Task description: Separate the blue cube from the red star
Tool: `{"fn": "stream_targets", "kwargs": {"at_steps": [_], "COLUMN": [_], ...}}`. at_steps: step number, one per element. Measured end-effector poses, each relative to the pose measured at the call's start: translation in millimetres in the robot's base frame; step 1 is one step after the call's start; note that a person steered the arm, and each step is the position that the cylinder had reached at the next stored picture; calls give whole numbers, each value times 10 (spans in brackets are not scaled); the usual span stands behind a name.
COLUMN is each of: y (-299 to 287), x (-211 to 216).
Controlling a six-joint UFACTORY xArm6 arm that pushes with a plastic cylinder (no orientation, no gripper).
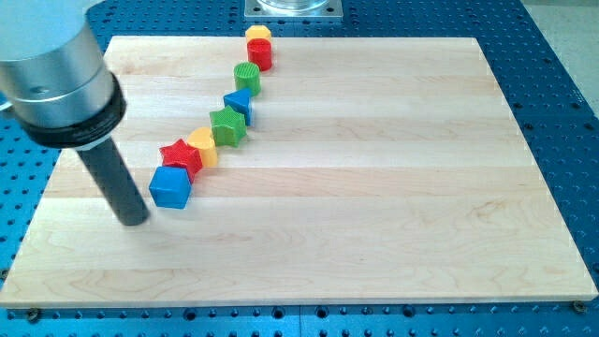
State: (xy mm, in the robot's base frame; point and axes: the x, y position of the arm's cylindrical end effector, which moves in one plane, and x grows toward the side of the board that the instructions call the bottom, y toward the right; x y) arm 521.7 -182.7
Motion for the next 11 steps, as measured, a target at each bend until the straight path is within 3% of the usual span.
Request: {"fn": "stream_targets", "kwargs": {"at_steps": [1,4,5,6,8,9,11], "y": [112,832,833,913,938,1207,1354], "x": [-163,-95,-165,175,-275,-153,-511]}}
